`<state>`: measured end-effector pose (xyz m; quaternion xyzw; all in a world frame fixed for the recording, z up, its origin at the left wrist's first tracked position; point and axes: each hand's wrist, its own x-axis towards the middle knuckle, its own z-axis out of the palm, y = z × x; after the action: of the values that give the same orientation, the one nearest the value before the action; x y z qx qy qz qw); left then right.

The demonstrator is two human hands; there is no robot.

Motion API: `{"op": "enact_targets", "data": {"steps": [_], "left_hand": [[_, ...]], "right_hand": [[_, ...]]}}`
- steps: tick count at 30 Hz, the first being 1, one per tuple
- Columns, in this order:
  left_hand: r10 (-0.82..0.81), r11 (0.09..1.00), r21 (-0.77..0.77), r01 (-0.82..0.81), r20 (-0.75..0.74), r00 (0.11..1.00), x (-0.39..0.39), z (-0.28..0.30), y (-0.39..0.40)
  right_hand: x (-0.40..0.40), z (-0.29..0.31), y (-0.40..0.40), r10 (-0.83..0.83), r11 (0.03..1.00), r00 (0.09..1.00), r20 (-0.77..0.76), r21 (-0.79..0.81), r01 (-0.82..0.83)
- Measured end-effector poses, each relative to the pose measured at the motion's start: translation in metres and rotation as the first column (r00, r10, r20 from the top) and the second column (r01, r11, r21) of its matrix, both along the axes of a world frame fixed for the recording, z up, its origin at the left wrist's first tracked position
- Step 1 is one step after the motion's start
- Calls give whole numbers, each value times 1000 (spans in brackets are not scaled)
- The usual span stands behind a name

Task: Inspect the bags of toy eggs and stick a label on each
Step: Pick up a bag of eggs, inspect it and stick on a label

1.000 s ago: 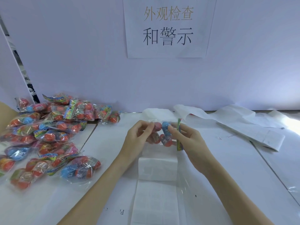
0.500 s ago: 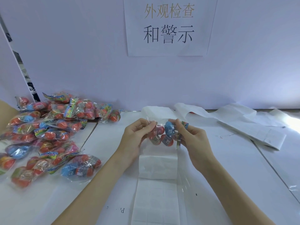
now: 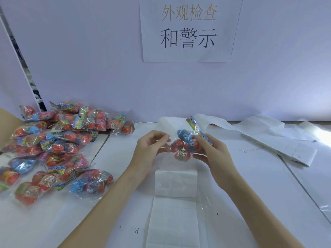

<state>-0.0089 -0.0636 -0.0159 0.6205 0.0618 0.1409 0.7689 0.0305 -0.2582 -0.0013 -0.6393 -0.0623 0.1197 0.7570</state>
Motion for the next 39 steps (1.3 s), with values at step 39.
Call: {"op": "enact_targets", "data": {"steps": [39], "left_hand": [[-165, 934, 338, 118, 114, 980, -8, 5, -5]], "right_hand": [[9, -6, -8, 14, 993, 993, -121, 117, 0]]}}
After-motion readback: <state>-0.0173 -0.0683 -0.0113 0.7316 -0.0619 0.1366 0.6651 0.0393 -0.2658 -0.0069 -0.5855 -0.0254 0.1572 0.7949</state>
